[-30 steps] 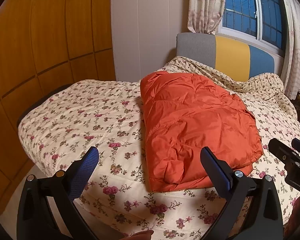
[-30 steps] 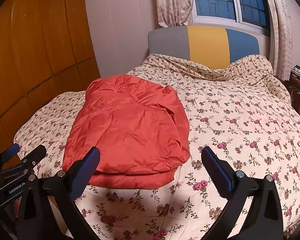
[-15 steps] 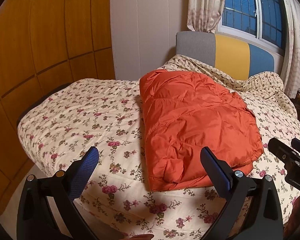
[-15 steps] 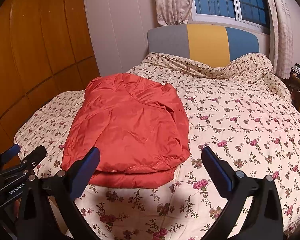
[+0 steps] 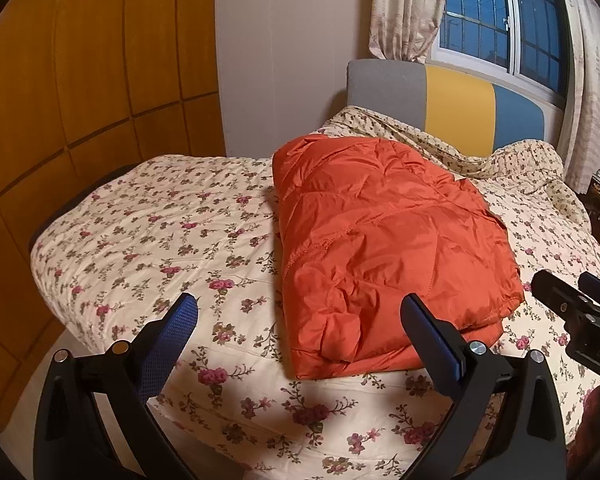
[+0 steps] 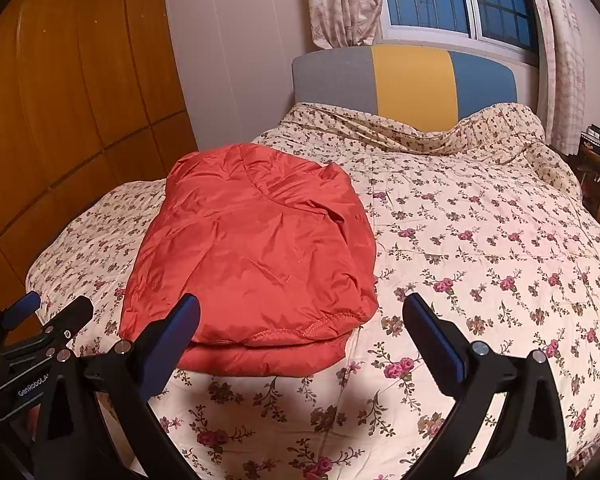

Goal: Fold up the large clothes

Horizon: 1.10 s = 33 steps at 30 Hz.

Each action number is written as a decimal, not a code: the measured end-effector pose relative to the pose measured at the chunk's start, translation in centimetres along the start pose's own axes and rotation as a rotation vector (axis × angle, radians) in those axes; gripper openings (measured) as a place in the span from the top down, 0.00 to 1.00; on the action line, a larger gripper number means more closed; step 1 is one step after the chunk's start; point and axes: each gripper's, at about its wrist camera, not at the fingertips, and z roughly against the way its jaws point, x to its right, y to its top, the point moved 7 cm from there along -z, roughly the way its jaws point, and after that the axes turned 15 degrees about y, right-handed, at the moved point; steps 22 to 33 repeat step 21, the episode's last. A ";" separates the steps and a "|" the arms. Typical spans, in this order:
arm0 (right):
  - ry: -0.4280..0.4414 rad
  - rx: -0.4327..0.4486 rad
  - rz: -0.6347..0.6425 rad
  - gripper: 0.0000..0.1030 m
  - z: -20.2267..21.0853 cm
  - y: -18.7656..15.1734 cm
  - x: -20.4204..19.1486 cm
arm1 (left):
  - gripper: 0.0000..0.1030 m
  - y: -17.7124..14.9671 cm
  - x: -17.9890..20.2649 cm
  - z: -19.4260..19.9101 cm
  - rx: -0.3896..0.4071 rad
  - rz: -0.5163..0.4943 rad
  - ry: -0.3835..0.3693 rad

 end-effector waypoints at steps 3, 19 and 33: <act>-0.001 -0.001 -0.001 0.02 0.0 0.0 0.1 | 0.03 -0.1 0.3 0.1 -0.003 0.000 -0.006; -0.005 -0.023 -0.037 0.02 -0.9 -0.4 1.3 | 0.03 -0.5 1.1 -1.2 -0.063 -0.005 -0.012; -0.009 -0.029 -0.040 0.02 -1.2 -0.4 1.5 | 0.03 -0.5 1.0 -1.5 -0.070 -0.005 -0.006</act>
